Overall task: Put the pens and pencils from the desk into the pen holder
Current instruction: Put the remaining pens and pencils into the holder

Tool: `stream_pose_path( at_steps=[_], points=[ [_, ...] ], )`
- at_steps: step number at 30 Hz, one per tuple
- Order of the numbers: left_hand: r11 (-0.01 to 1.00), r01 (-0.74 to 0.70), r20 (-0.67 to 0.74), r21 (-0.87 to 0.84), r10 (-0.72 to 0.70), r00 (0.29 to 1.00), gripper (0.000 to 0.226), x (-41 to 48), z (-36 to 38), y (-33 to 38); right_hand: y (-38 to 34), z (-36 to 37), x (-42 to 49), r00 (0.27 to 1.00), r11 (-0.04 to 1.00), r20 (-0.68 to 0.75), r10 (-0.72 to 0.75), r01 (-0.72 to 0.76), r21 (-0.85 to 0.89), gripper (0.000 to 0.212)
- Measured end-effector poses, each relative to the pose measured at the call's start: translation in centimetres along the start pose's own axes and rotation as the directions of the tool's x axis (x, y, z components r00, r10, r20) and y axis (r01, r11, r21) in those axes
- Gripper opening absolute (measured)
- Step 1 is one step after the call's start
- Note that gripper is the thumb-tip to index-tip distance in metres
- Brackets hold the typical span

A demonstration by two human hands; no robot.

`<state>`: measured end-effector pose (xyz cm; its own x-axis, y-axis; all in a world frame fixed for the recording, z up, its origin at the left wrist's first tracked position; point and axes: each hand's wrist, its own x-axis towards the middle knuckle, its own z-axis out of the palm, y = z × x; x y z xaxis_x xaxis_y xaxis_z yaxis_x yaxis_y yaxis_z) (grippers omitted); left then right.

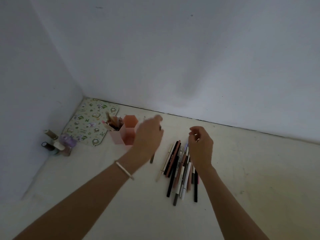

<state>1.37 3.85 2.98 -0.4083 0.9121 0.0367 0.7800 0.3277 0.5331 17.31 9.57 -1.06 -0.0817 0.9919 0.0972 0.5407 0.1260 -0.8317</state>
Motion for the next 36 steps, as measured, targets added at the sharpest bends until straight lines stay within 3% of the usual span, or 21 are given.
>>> stream_pose_path(
  at_steps=[3, 5, 7, 10, 19, 22, 25, 28, 31, 33, 36],
  points=[
    [0.962, -0.053, -0.268, -0.268, -0.021, 0.963, 0.029, 0.8, -5.5, -0.4, 0.3, 2.4, -0.4, 0.971, 0.972, 0.218, 0.094, -0.043, -0.231, 0.023],
    [0.937, -0.066, -0.332, -0.343, -0.055, 0.942, 0.026, 0.8, -7.5, -0.8, 0.3, 4.5, -1.2, 0.916, 0.917, 0.378, 0.135, 0.029, -0.398, 0.021],
    [0.927, -0.058, -0.351, -0.37, -0.082, 0.933, 0.026, 0.6, -8.4, -1.5, 0.2, 6.5, -1.9, 0.867, 0.796, 0.472, 0.159, 0.171, -0.581, 0.016],
    [0.914, -0.028, -0.36, -0.405, -0.131, 0.924, 0.025, 0.3, -9.0, -2.8, -0.3, 8.2, -2.4, 0.876, 0.62, 0.46, 0.148, 0.28, -0.733, 0.014],
    [0.87, 0.002, -0.374, -0.493, -0.214, 0.902, 0.026, 0.3, -10.0, -5.1, 0.1, 9.6, -3.3, 0.909, 0.542, 0.363, 0.203, 0.205, -0.815, 0.024],
    [0.863, -0.002, -0.365, -0.506, -0.212, 0.906, 0.025, 0.1, -10.1, -5.2, -0.1, 9.5, -3.8, 0.899, 0.622, 0.405, 0.164, 0.225, -0.75, 0.024],
    [0.852, -0.035, -0.429, -0.523, -0.228, 0.874, 0.022, 0.1, -11.3, -5.5, -1.7, 8.9, -3.1, 0.91, 0.801, 0.384, 0.153, 0.114, -0.588, 0.027],
    [0.84, -0.11, -0.598, -0.532, -0.28, 0.751, 0.016, 0.4, -13.3, -6.7, -4.9, 7.3, -0.7, 0.971, 0.928, 0.221, 0.09, -0.002, -0.373, 0.024],
    [0.859, -0.133, -0.678, -0.495, -0.286, 0.677, 0.013, 0.6, -13.9, -8.3, -8.4, 5.8, 1.6, 0.997, 0.983, 0.039, -0.06, 0.066, -0.173, 0.026],
    [0.876, -0.114, -0.662, -0.468, -0.263, 0.702, 0.012, 0.5, -12.8, -9.2, -10.4, 5.2, 2.0, 0.986, 0.987, -0.047, -0.162, 0.161, -0.029, 0.028],
    [0.927, -0.059, -0.559, -0.371, -0.171, 0.811, 0.01, 0.1, -9.6, -10.4, -12.7, 5.3, 1.4, 0.963, 0.943, -0.12, -0.242, 0.262, 0.203, 0.033]
  ],
)
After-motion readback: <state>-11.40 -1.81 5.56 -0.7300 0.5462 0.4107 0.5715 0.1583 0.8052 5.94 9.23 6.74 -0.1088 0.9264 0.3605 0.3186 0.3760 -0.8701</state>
